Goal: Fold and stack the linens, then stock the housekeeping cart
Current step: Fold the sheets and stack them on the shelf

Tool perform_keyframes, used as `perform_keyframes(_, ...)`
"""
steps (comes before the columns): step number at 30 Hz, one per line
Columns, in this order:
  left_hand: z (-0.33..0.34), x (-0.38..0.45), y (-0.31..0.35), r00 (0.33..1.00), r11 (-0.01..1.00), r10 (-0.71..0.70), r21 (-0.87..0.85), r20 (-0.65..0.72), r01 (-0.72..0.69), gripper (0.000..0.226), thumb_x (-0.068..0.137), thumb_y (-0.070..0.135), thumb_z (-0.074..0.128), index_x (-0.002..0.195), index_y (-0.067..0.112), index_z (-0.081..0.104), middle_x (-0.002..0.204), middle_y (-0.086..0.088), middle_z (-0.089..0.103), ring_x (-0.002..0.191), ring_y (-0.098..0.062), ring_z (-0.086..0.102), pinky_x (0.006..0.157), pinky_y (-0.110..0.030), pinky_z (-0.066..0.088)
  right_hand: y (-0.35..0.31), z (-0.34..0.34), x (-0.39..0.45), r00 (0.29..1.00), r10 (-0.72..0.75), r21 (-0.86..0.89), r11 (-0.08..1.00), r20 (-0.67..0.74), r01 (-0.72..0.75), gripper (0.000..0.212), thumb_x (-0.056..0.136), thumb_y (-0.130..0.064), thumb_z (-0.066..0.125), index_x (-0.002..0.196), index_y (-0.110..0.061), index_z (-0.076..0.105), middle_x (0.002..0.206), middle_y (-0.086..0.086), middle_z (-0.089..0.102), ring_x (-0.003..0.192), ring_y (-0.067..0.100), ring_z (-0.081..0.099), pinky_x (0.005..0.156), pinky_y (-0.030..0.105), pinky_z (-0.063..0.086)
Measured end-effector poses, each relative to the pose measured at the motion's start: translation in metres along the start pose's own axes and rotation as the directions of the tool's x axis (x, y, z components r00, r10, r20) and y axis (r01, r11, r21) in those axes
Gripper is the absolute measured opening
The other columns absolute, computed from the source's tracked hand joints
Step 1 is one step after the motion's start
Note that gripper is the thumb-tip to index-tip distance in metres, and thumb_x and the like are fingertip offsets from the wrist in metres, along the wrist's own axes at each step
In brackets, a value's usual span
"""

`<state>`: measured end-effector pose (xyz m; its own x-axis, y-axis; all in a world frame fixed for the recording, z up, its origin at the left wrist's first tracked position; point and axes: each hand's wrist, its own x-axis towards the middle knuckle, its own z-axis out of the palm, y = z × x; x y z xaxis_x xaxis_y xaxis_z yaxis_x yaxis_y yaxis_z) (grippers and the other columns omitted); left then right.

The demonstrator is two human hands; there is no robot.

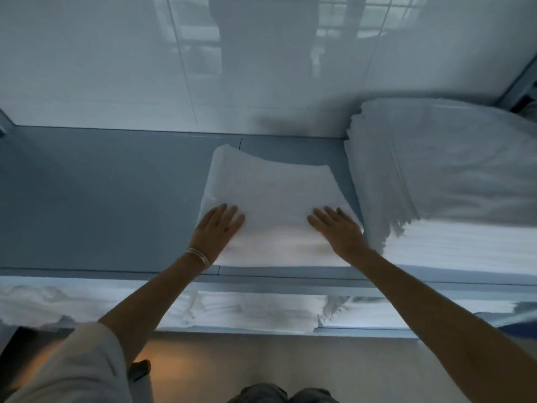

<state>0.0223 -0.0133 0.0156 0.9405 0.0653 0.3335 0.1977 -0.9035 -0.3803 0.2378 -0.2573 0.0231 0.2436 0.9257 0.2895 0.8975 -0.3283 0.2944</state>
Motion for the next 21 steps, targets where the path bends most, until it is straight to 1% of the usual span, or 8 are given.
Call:
perform_keyframes(4, 0.013, -0.03, 0.021, 0.959, 0.999, -0.014, -0.044, 0.283, 0.027, 0.099, 0.049, 0.007, 0.086, 0.135, 0.01, 0.037, 0.136, -0.016, 0.051, 0.121, -0.037, 0.053, 0.112, -0.04, 0.018, -0.025, 0.014, -0.03, 0.962, 0.056, 0.033, 0.997, 0.268, -0.067, 0.081, 0.045, 0.015, 0.061, 0.123, -0.009, 0.062, 0.128, 0.015, 0.06, 0.112, 0.039, 0.06, 0.089, 0.052, 0.05)
perform_keyframes(6, 0.009, -0.025, 0.014, 0.954, 0.994, -0.001, -0.1, 0.301, 0.033, 0.109, 0.04, 0.013, 0.09, 0.135, 0.011, 0.037, 0.136, -0.015, 0.052, 0.12, -0.036, 0.054, 0.111, -0.038, 0.025, -0.019, 0.005, -0.022, 0.933, 0.075, 0.068, 0.992, 0.352, -0.106, 0.094, 0.047, 0.013, 0.073, 0.135, -0.013, 0.051, 0.141, 0.013, 0.048, 0.126, 0.039, 0.047, 0.102, 0.055, 0.036)
perform_keyframes(9, 0.001, -0.023, 0.007, 0.927, 0.983, 0.049, -0.183, 0.372, 0.022, 0.096, 0.044, 0.023, 0.082, 0.132, 0.012, 0.046, 0.131, -0.015, 0.057, 0.118, -0.035, 0.057, 0.096, -0.045, 0.046, -0.013, -0.007, -0.022, 0.873, 0.035, 0.153, 0.98, 0.486, -0.124, 0.087, 0.077, -0.015, 0.069, 0.149, -0.023, 0.021, 0.158, 0.004, 0.012, 0.145, 0.034, 0.008, 0.114, 0.053, 0.0)
perform_keyframes(12, -0.003, -0.015, 0.003, 0.964, 0.968, 0.049, -0.25, 0.263, 0.018, 0.057, 0.073, 0.046, 0.047, 0.118, 0.015, 0.065, 0.123, -0.014, 0.063, 0.113, -0.036, 0.059, 0.09, -0.053, 0.047, -0.017, -0.016, -0.023, 0.882, -0.033, 0.255, 0.962, 0.469, -0.1, 0.078, 0.086, -0.038, 0.06, 0.15, -0.024, 0.018, 0.158, 0.0, 0.011, 0.146, 0.032, 0.003, 0.111, 0.061, -0.002)
perform_keyframes(14, -0.006, 0.002, 0.0, 0.962, 0.964, 0.004, -0.256, 0.273, 0.069, 0.054, 0.082, 0.046, 0.035, 0.115, 0.02, 0.067, 0.125, -0.013, 0.062, 0.116, -0.037, 0.057, 0.093, -0.057, 0.044, -0.033, -0.02, -0.011, 0.89, -0.054, 0.28, 0.956, 0.453, -0.085, 0.067, 0.093, -0.054, 0.033, 0.151, -0.025, 0.016, 0.158, -0.003, 0.01, 0.146, 0.028, 0.005, 0.11, 0.062, 0.0)
perform_keyframes(17, -0.007, 0.04, -0.002, 0.923, 0.959, -0.061, -0.234, 0.38, 0.16, 0.057, 0.093, 0.051, 0.017, 0.142, 0.033, 0.038, 0.154, -0.005, 0.027, 0.143, -0.031, 0.021, 0.114, -0.051, 0.015, -0.067, -0.023, 0.029, 0.899, -0.016, 0.302, 0.944, 0.438, -0.13, 0.087, 0.081, -0.066, -0.015, 0.151, -0.023, 0.015, 0.159, -0.003, 0.011, 0.146, 0.025, 0.008, 0.11, 0.066, 0.004)
perform_keyframes(19, 0.0, 0.051, 0.0, 0.857, 0.96, -0.099, -0.178, 0.506, 0.216, 0.052, 0.098, 0.051, 0.015, 0.149, 0.039, 0.01, 0.159, 0.002, -0.003, 0.146, -0.024, -0.007, 0.117, -0.046, -0.004, -0.087, -0.016, 0.045, 0.878, 0.039, 0.277, 0.941, 0.477, -0.192, 0.088, 0.075, -0.062, -0.02, 0.151, -0.027, 0.007, 0.159, -0.005, 0.001, 0.147, 0.023, 0.0, 0.107, 0.07, 0.002)
perform_keyframes(21, 0.012, 0.047, 0.005, 0.815, 0.948, -0.151, -0.151, 0.559, 0.279, 0.053, 0.098, 0.052, 0.011, 0.147, 0.043, -0.006, 0.158, 0.004, -0.013, 0.145, -0.022, -0.014, 0.116, -0.045, -0.008, -0.099, -0.004, 0.046, 0.848, 0.068, 0.271, 0.931, 0.526, -0.243, 0.09, 0.07, -0.066, -0.028, 0.15, -0.035, 0.001, 0.159, -0.01, -0.006, 0.146, 0.024, -0.007, 0.1, 0.075, 0.0)
